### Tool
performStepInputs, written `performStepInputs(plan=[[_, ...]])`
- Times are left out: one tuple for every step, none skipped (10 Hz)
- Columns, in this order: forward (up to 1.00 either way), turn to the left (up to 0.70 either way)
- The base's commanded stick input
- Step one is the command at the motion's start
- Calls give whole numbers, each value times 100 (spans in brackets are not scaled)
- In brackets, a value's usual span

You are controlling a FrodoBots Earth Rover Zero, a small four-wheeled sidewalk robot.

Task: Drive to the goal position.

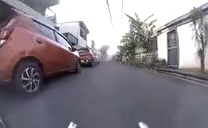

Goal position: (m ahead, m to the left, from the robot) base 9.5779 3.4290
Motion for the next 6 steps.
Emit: performStepInputs(plan=[[70, -21], [70, -35], [70, -35], [70, -20], [70, -2], [70, 0]])
